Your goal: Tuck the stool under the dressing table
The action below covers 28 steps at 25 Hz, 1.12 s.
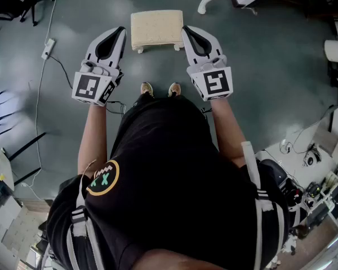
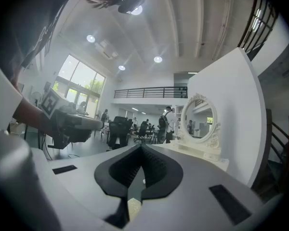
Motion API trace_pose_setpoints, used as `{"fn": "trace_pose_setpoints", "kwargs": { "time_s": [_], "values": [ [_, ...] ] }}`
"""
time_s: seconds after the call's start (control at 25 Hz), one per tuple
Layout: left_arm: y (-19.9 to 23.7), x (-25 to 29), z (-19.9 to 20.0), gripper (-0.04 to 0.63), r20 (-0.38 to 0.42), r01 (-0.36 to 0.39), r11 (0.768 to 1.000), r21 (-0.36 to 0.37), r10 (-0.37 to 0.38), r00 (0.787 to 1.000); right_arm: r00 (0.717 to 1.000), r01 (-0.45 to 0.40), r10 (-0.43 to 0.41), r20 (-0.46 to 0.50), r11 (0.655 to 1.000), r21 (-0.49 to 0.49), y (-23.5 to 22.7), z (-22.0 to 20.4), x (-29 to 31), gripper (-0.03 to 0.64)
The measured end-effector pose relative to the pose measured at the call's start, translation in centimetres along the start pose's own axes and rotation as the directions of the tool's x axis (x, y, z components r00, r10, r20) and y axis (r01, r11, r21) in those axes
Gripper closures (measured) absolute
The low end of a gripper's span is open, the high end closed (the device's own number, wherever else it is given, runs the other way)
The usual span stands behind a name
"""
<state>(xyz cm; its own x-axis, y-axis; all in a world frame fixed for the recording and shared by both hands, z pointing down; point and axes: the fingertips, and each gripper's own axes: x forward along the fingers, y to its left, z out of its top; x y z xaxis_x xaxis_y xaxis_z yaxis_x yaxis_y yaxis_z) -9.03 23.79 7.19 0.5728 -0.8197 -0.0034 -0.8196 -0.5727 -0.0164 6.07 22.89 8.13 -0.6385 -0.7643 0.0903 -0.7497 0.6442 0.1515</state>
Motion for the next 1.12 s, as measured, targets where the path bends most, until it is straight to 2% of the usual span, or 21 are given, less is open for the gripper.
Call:
{"fn": "trace_pose_setpoints", "kwargs": {
  "time_s": [0.12, 0.24, 0.64, 0.96, 1.12],
  "values": [
    [0.1, 0.0, 0.0, 0.575, -0.002, 0.000, 1.000, 0.002, 0.000, 1.000, 0.999, -0.001, 0.001, 0.036, 1.000, -0.003, 0.1, 0.9, 0.3, 0.598],
    [0.2, 0.1, -0.1, 0.575, -0.003, 0.001, 1.000, 0.004, -0.001, 1.000, 1.000, -0.005, 0.005, 0.003, 1.000, -0.004, 0.1, 0.2, 0.3, 0.598],
    [-0.3, 0.4, -0.1, 0.574, -0.010, 0.032, 0.999, 0.023, -0.032, 0.999, 1.000, 0.010, -0.010, 0.020, 1.000, 0.005, -0.2, 0.5, 0.2, 0.597],
    [-0.1, 0.7, -0.1, 0.574, -0.009, 0.027, 1.000, 0.012, -0.027, 1.000, 1.000, 0.022, -0.022, 0.019, 1.000, 0.008, -1.0, 0.2, 0.1, 0.595],
    [0.2, 0.8, -0.2, 0.571, -0.006, 0.014, 1.000, 0.018, -0.014, 1.000, 1.000, 0.025, -0.025, 0.011, 0.999, 0.030, -1.3, -0.2, 0.2, 0.563]
  ]
}}
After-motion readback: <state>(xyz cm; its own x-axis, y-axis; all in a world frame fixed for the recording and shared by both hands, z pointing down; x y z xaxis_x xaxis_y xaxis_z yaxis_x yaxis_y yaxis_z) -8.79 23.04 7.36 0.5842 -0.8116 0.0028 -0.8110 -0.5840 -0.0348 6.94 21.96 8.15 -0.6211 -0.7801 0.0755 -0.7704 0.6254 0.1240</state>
